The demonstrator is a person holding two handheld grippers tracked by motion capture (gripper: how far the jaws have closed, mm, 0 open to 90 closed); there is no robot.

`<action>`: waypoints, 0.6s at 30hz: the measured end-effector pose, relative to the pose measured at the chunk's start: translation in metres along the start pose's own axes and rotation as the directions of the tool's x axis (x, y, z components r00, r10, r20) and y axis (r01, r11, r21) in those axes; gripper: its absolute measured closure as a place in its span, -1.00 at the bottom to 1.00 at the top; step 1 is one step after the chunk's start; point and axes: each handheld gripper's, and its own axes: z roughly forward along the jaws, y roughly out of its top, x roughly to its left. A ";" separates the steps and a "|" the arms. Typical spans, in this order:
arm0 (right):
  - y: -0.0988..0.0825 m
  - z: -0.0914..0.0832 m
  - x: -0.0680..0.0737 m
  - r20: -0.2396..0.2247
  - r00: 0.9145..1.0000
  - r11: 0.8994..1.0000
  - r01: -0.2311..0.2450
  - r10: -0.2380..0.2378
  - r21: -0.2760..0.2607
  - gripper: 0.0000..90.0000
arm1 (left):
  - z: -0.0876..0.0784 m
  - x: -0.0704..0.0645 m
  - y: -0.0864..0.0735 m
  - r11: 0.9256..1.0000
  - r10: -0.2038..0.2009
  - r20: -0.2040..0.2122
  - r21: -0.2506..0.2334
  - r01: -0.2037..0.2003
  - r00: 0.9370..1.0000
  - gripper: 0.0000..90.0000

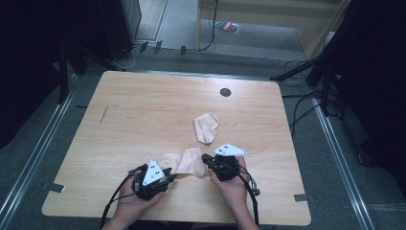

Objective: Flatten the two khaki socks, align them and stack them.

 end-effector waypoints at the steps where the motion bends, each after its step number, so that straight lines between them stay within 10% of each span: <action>1: -0.001 0.001 -0.003 -0.005 1.000 1.000 0.001 0.000 0.016 0.94 | -0.002 0.004 0.001 0.999 -0.026 0.038 -0.018 0.027 0.999 0.34; 6: -0.004 -0.006 -0.017 0.095 0.995 0.999 -0.043 0.043 -0.005 0.60 | -0.017 0.030 0.000 0.985 -0.118 0.094 -0.113 0.128 0.989 0.00; 12: -0.008 -0.011 -0.017 0.097 0.991 0.996 -0.087 0.088 -0.015 0.37 | -0.017 0.065 -0.006 0.947 -0.297 -0.040 -0.139 0.289 0.954 0.05; 18: -0.020 0.002 -0.013 0.181 0.978 0.993 -0.108 0.100 0.036 0.16 | -0.005 0.067 -0.008 0.939 -0.342 -0.096 -0.067 0.337 0.935 0.19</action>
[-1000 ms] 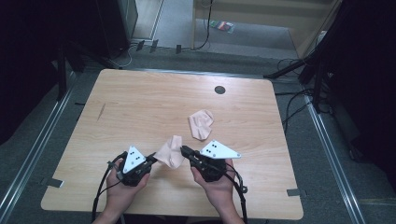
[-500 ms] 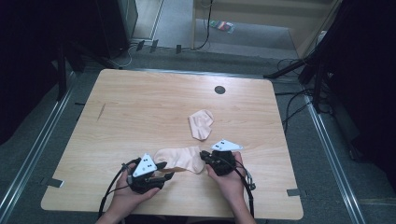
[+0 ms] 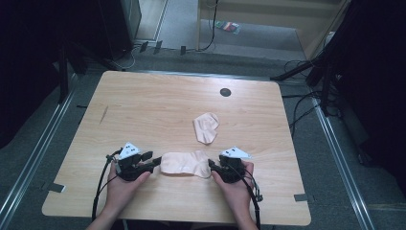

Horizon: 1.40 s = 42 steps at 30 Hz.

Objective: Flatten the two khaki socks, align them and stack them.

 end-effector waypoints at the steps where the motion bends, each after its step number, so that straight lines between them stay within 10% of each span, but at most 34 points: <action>1: -0.001 0.002 0.000 -0.008 1.000 1.000 -0.002 0.002 0.005 0.16 | 0.001 -0.001 0.000 1.000 -0.001 0.001 0.009 0.001 1.000 0.21; 10: -0.004 0.008 0.009 -0.034 0.997 0.998 0.068 -0.067 0.012 0.43 | 0.010 -0.008 -0.001 0.998 0.025 0.007 0.062 -0.026 1.000 0.37; 19: -0.003 0.006 0.011 -0.059 0.993 0.994 0.104 -0.103 0.014 0.88 | 0.005 -0.008 -0.001 0.997 0.051 0.059 0.058 -0.055 0.997 0.98; 28: 0.004 -0.017 0.012 -0.114 0.988 0.994 0.106 -0.108 -0.028 0.90 | -0.021 -0.006 0.001 0.999 0.039 0.119 0.020 -0.042 0.992 1.00; 39: -0.010 -0.018 0.007 -0.117 0.986 0.989 0.129 -0.121 0.068 0.91 | -0.017 -0.021 -0.018 0.990 0.089 0.142 0.094 -0.103 0.986 0.99; 42: -0.011 -0.016 0.006 -0.155 0.981 0.987 0.135 -0.121 0.084 0.67 | -0.016 -0.020 -0.018 0.995 0.055 0.148 0.072 -0.066 0.988 0.53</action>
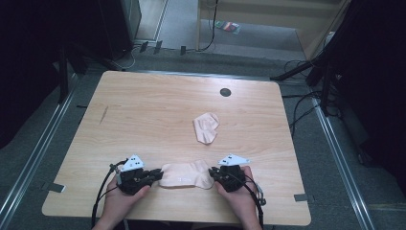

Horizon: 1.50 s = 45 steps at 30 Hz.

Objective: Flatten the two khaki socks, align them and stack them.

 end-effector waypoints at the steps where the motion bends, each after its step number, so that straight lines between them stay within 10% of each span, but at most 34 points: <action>1: 0.000 0.000 -0.001 -0.004 1.000 1.000 0.002 -0.002 -0.007 0.42 | -0.001 0.001 0.000 1.000 -0.014 -0.017 -0.015 0.013 1.000 0.17; 6: 0.005 -0.007 -0.006 0.020 0.999 0.994 -0.038 0.040 -0.101 0.10 | -0.009 0.014 0.005 0.988 -0.048 -0.050 -0.149 0.040 0.998 -0.40; 17: 0.027 -0.010 -0.024 0.099 0.988 0.974 -0.092 0.114 -0.206 0.12 | -0.019 0.047 0.009 0.954 -0.091 -0.138 -0.297 0.046 0.986 -0.64; 33: 0.077 0.042 -0.044 0.181 0.970 0.980 -0.139 0.164 -0.144 0.10 | -0.007 0.048 0.010 0.969 -0.110 -0.186 -0.237 0.065 0.976 -0.65; 45: 0.092 0.080 -0.035 0.240 0.966 0.992 -0.077 0.099 -0.098 -0.12 | -0.006 0.050 0.011 0.971 -0.130 -0.176 -0.221 0.089 0.976 -0.64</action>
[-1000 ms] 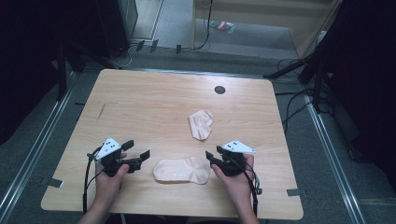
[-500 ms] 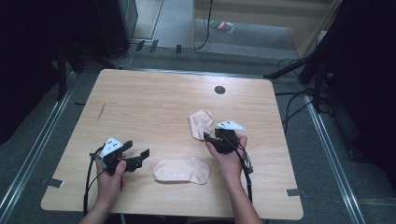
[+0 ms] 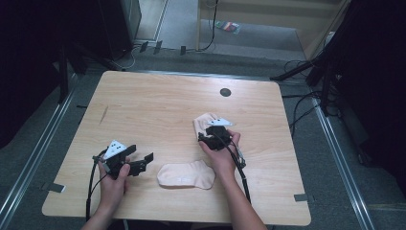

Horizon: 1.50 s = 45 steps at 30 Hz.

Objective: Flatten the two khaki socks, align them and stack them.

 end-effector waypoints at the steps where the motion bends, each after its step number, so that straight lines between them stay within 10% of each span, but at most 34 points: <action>1: 0.001 0.003 0.001 0.009 1.000 1.000 0.013 -0.013 0.012 -0.12 | 0.000 0.000 0.000 1.000 -0.001 0.000 -0.001 0.001 1.000 -0.64; 6: 0.001 0.013 0.000 0.027 0.999 0.999 0.019 -0.020 0.026 -0.01 | 0.000 0.000 0.000 1.000 0.002 0.002 0.003 -0.002 1.000 -0.64; 14: -0.001 0.011 0.003 0.027 0.999 1.000 0.026 -0.026 0.008 0.93 | 0.000 0.001 0.000 1.000 -0.004 0.000 0.009 0.004 1.000 -0.64; 22: 0.015 -0.019 0.030 -0.044 0.998 0.998 0.029 -0.032 -0.064 0.94 | 0.001 0.001 0.000 1.000 -0.006 0.001 0.012 0.006 1.000 -0.64; 30: 0.012 -0.020 0.074 -0.157 0.987 1.000 0.028 -0.030 -0.012 0.93 | 0.000 0.000 0.000 1.000 -0.002 0.003 0.010 0.002 1.000 -0.64; 32: 0.010 -0.013 0.081 -0.155 0.986 0.998 0.058 -0.059 -0.009 0.65 | 0.000 0.000 0.000 1.000 -0.003 0.003 0.011 0.003 1.000 -0.64; 34: 0.010 -0.009 0.078 -0.180 0.982 0.999 0.043 -0.047 -0.026 0.20 | 0.000 0.001 0.000 1.000 -0.005 0.004 0.009 0.005 1.000 -0.64; 38: 0.014 -0.016 0.056 -0.172 0.984 0.995 -0.067 0.054 -0.070 0.35 | 0.000 0.001 0.000 1.000 -0.009 0.005 0.009 0.009 1.000 -0.64; 45: 0.008 -0.006 0.056 -0.173 0.985 0.999 -0.012 0.017 0.032 0.37 | 0.001 0.001 0.000 1.000 -0.005 0.003 0.012 0.005 1.000 -0.64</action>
